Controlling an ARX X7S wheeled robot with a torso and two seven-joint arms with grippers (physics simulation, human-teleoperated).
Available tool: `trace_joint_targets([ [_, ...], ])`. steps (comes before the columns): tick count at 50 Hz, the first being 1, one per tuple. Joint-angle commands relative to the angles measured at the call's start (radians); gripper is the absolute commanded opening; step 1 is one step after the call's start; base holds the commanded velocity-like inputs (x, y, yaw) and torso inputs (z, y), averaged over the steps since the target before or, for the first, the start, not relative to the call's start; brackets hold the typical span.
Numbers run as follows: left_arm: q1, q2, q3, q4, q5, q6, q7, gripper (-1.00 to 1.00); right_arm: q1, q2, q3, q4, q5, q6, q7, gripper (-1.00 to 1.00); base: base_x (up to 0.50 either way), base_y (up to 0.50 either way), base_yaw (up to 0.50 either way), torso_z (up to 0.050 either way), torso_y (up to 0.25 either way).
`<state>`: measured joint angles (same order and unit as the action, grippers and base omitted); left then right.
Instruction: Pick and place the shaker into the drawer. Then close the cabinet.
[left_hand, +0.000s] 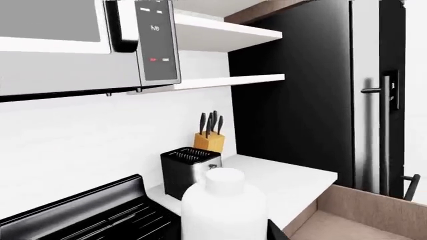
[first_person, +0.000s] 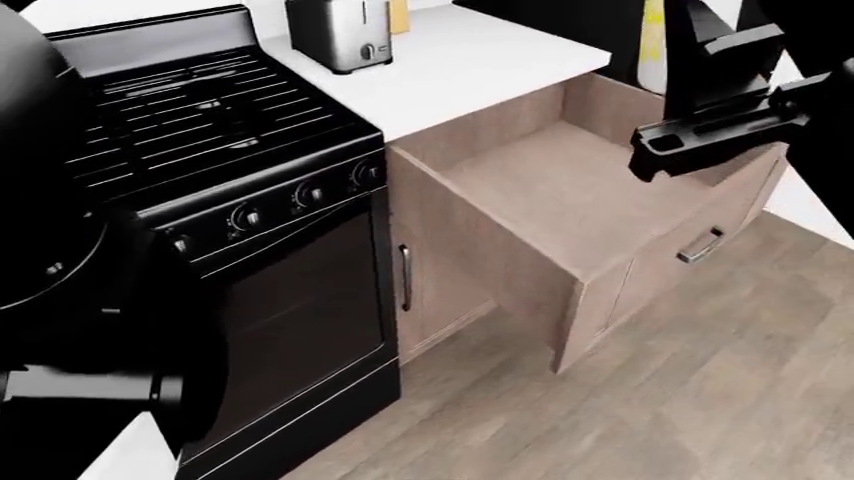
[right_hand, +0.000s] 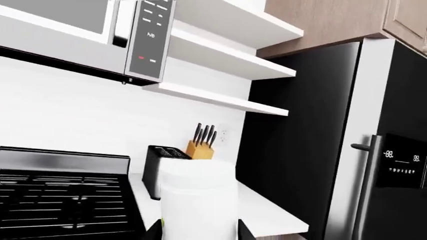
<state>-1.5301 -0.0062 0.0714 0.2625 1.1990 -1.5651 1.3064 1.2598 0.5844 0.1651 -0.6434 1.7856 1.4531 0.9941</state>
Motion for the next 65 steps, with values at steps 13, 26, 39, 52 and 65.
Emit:
trace_joint_targets([
  [13, 0.002, 0.006, 0.002, -0.028, -0.058, -0.006, -0.037, -1.00, 0.017, 0.032, -0.046, 0.032, -0.050, -0.025, -0.036, -1.00, -0.02, -0.07, 0.00, 0.000, 0.001],
  [26, 0.023, 0.006, 0.007, -0.018, -0.017, -0.006, 0.015, -1.00, -0.007, 0.047, -0.061, 0.018, -0.031, -0.050, -0.025, -1.00, -0.16, -0.51, 0.00, 0.001, 0.000],
  [39, 0.024, 0.006, 0.014, -0.019, 0.047, -0.006, 0.078, -1.00, -0.025, 0.052, -0.072, 0.006, -0.033, -0.065, -0.044, -1.00, -0.10, -0.55, 0.00, 0.000, 0.001],
  [52, 0.019, 0.006, 0.018, -0.023, 0.068, -0.006, 0.091, -1.00, -0.023, 0.060, -0.085, 0.001, -0.037, -0.078, -0.060, -1.00, 0.26, -0.43, 0.00, 0.000, 0.002],
  [65, 0.010, 0.006, 0.018, -0.028, 0.095, -0.006, 0.116, -1.00, -0.022, 0.066, -0.091, -0.005, -0.035, -0.097, -0.066, -1.00, 0.41, -0.29, 0.00, 0.000, 0.002],
])
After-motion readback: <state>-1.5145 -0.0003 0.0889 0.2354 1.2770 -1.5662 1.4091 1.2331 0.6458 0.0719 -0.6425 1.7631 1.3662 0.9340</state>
